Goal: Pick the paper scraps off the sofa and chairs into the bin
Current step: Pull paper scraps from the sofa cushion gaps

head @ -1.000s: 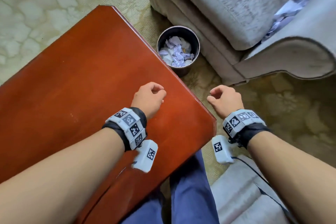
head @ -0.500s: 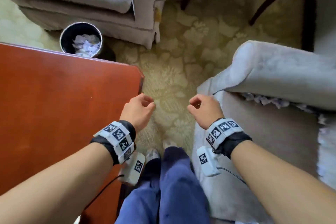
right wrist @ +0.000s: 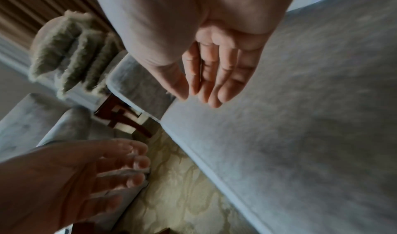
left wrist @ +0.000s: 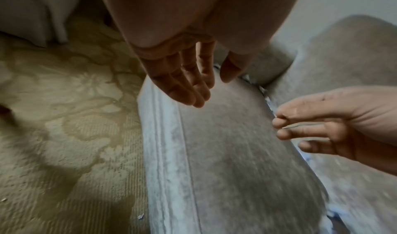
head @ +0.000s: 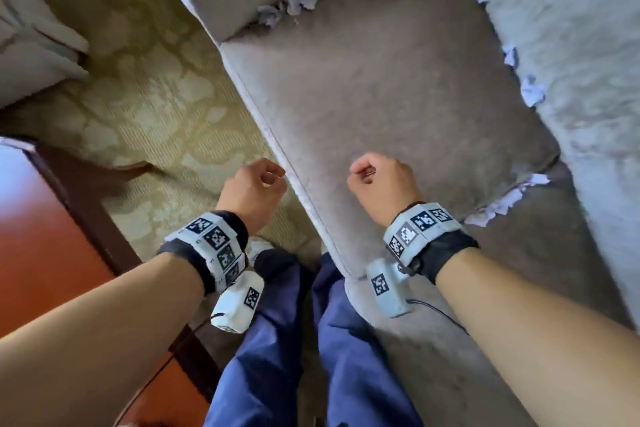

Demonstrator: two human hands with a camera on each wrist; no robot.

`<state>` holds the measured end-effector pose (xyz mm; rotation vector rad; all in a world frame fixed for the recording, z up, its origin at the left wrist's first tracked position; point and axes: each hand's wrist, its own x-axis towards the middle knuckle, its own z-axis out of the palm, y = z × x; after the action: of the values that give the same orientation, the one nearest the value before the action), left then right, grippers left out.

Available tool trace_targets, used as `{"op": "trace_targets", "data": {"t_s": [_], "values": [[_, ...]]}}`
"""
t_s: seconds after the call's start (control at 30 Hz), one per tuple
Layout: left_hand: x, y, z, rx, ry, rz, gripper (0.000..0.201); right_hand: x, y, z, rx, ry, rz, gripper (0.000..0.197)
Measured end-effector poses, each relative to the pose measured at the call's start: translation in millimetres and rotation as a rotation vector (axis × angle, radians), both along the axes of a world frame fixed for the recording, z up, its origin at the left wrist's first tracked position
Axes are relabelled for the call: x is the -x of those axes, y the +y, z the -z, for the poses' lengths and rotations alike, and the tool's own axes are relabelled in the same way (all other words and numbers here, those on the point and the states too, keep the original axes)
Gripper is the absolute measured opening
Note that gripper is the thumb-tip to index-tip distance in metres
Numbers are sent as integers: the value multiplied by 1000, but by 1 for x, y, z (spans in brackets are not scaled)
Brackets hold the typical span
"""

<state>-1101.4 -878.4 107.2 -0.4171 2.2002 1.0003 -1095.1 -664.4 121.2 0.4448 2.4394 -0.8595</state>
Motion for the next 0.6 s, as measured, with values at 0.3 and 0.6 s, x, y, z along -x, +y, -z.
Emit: {"op": "trace_targets", "data": {"t_s": [0.3, 0.6], "values": [[5, 164, -14, 97, 30, 384, 14, -74, 160, 1, -22, -5, 309, 13], [-48, 265, 43, 42, -31, 743, 9, -189, 242, 41, -68, -90, 724, 9]]}}
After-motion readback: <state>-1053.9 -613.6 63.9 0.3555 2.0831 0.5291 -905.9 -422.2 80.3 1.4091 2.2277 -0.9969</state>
